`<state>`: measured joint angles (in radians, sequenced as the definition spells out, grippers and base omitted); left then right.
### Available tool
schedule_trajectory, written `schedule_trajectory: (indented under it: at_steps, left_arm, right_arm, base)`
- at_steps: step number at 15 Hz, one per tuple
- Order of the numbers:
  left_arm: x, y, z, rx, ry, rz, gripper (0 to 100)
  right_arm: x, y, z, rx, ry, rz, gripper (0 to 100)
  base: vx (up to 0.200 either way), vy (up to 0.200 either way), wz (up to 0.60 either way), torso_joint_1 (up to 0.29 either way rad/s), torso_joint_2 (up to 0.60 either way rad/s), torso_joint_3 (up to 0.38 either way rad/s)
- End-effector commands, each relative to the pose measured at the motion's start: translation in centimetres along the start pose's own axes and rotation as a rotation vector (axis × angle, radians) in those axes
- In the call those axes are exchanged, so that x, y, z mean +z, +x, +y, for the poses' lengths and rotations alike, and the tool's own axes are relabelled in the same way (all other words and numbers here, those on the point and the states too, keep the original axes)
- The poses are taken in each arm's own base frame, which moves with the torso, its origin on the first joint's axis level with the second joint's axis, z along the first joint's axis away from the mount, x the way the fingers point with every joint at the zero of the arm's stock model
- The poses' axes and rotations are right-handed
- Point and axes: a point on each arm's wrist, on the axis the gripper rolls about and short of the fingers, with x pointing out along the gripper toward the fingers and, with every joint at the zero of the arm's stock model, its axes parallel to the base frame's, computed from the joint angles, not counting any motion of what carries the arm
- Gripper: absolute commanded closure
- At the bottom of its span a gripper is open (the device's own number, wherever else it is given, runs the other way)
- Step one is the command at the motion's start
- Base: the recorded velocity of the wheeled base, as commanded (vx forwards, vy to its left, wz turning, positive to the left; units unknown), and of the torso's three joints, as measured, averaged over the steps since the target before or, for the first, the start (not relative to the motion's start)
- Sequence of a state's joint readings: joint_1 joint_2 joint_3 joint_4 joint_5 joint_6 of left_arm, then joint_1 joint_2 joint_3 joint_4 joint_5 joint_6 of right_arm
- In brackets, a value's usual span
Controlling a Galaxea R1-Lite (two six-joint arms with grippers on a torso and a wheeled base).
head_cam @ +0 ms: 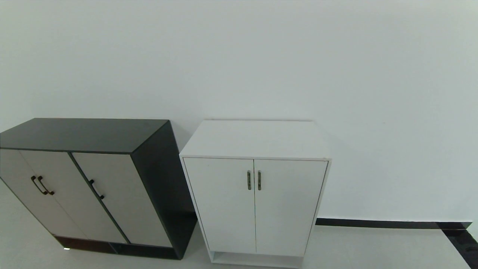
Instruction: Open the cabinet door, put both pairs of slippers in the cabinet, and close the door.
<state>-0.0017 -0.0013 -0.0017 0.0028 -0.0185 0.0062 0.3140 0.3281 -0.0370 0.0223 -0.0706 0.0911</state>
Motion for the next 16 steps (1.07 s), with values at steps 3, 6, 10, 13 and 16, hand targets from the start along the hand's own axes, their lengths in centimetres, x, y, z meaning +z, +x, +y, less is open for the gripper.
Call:
schedule_trajectory:
  at_steps: [3,6,10,13,16]
  left_arm:
    - [0.0,0.0,0.0,0.0,0.0,0.002,100]
    - [0.0,0.0,0.0,0.0,0.0,0.002,100]
    - [0.0,0.0,0.0,0.0,0.0,0.002,100]
    - [0.0,0.0,0.0,0.0,0.0,0.002,100]
    - [0.0,0.0,0.0,0.0,0.0,0.002,100]
  right_arm:
    - [-0.9,-0.6,0.0,-0.087,0.009,-0.087,100]
    - [-1.3,-1.0,0.3,-0.354,0.004,-0.17,100]
    - [-1.5,-1.4,0.5,-0.288,0.016,-0.238,100]
    - [-1.8,-1.8,0.5,-0.196,-0.024,-0.282,100]
    - [-1.9,-2.0,0.5,-0.235,-0.013,-0.316,100]
  base:
    - [0.0,0.0,0.0,0.0,0.0,0.0]
    - [0.0,0.0,0.0,0.0,0.0,0.0]
    - [0.0,0.0,0.0,0.0,0.0,0.0]
    - [0.0,0.0,0.0,0.0,0.0,0.0]
    - [0.0,0.0,0.0,0.0,0.0,0.0]
